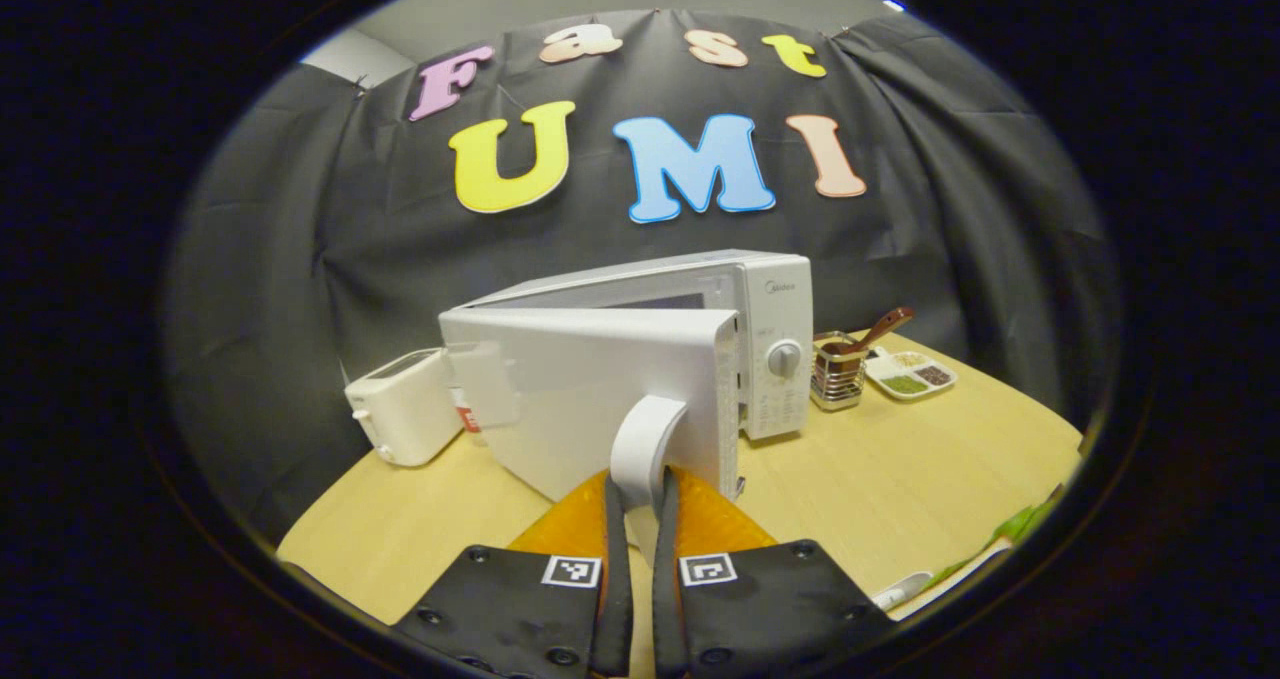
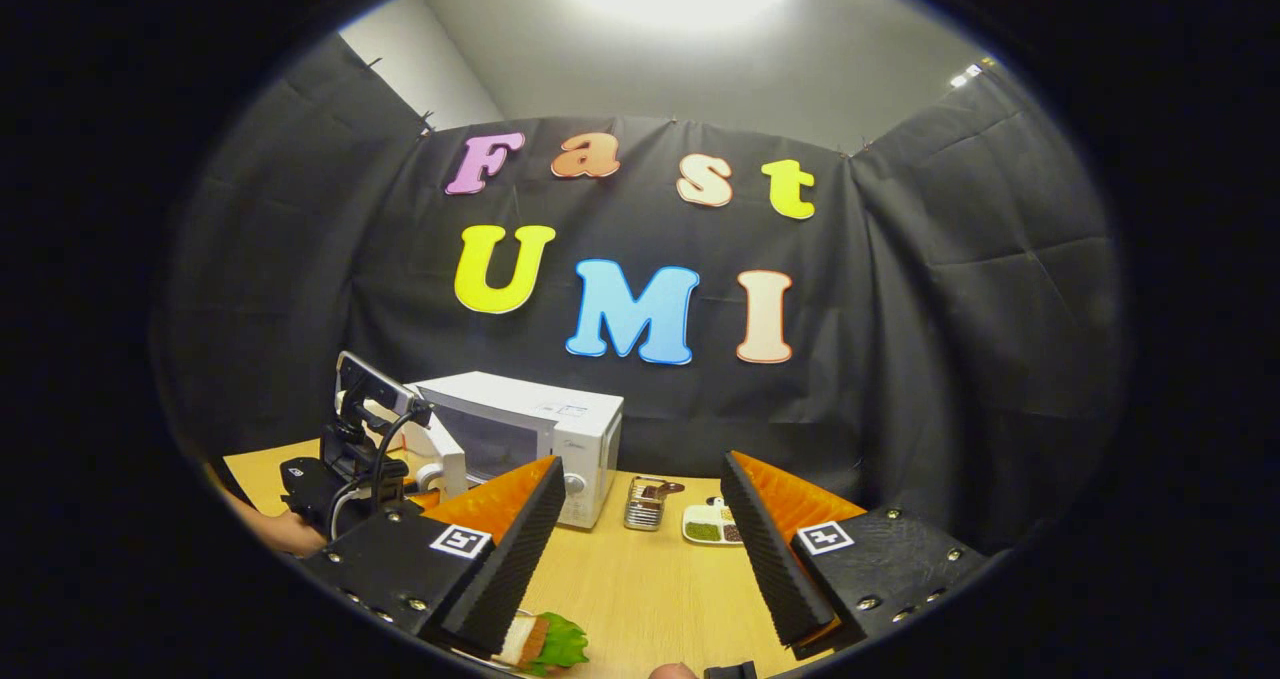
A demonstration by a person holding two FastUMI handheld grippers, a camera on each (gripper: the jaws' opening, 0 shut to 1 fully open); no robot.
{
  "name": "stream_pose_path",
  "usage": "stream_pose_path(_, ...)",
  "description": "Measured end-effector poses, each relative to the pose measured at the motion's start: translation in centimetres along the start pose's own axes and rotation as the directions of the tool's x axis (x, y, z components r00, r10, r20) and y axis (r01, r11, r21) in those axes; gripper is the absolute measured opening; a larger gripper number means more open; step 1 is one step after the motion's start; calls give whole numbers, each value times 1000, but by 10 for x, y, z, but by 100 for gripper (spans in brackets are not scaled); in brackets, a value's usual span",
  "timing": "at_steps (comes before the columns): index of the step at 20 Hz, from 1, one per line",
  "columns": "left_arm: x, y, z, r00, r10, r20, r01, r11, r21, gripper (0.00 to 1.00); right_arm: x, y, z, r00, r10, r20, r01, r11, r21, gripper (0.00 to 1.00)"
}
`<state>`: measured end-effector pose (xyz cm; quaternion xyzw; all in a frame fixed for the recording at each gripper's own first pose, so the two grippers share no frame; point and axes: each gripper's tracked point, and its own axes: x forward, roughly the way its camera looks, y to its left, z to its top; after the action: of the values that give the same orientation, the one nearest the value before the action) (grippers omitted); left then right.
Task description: Open the microwave oven with the left hand, put the food in, and close the microwave oven.
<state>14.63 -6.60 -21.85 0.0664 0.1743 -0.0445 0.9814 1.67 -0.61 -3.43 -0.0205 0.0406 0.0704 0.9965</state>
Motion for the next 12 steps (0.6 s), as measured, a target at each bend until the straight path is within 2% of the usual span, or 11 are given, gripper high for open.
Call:
stream_pose_path(6,-34,51,-19,999,41,-17,-41,999,-11,14,3,46,3,998,67,7,-67,997,31,95)
stream_pose_path(12,-57,107,-37,998,50,-31,-50,999,-4,14,7,84,15,998,51,26,-52,997,51,95)
